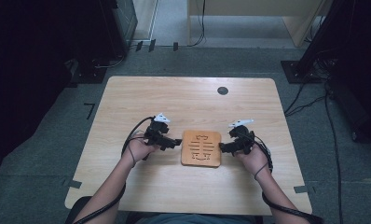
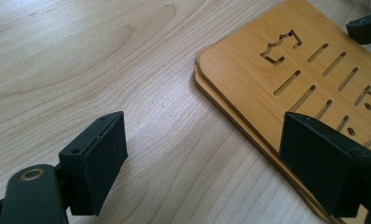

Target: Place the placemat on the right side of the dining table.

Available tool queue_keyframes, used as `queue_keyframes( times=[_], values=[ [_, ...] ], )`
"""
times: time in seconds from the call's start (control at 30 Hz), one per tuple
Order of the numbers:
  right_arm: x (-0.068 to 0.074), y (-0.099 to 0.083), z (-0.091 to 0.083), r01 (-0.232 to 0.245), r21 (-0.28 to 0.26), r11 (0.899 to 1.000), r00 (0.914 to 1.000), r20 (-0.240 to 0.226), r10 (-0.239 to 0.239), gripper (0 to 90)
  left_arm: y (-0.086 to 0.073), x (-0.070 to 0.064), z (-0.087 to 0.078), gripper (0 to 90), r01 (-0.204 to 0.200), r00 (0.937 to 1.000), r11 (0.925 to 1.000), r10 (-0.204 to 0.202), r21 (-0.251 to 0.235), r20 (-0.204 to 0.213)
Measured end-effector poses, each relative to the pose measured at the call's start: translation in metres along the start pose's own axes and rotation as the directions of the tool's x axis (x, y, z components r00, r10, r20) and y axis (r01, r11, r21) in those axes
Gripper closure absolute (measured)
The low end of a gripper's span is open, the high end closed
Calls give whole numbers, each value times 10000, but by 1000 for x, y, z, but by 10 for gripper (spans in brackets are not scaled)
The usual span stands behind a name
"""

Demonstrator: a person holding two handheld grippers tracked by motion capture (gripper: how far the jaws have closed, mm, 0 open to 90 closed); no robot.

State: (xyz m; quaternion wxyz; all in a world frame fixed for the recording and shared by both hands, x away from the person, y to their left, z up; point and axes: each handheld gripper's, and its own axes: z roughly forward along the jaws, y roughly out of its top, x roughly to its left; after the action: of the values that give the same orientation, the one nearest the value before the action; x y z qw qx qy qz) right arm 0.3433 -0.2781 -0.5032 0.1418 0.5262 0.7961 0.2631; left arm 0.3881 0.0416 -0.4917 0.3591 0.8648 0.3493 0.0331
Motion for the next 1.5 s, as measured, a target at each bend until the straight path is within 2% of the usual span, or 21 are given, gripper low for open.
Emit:
queue_keyframes(
  times=[0.43,0.9,1.17,1.2,1.27,1.5],
  values=[
    [4,3,-2,50,-95,9999,10000,-14,-50,71,0,1,0,143,-2,10000,10000,2,0,-36],
    [13,4,-2,375,-107,9992,9993,-40,-375,72,0,1,-1,143,-31,10000,10000,31,-12,-59],
    [18,2,-8,398,-157,9991,9991,-121,-400,72,0,2,-3,145,219,9997,9997,-218,-67,133],
    [19,2,-9,429,-128,9990,9990,-134,-431,71,0,2,-4,162,216,9996,9997,-215,-58,165],
    [19,1,-9,511,-104,9986,9986,-107,-512,72,0,1,-5,251,225,9997,9997,-224,-42,106],
    [27,2,-4,691,-51,9976,9974,-181,-692,72,0,0,-8,251,201,9998,9998,-201,-51,75]
  ],
)
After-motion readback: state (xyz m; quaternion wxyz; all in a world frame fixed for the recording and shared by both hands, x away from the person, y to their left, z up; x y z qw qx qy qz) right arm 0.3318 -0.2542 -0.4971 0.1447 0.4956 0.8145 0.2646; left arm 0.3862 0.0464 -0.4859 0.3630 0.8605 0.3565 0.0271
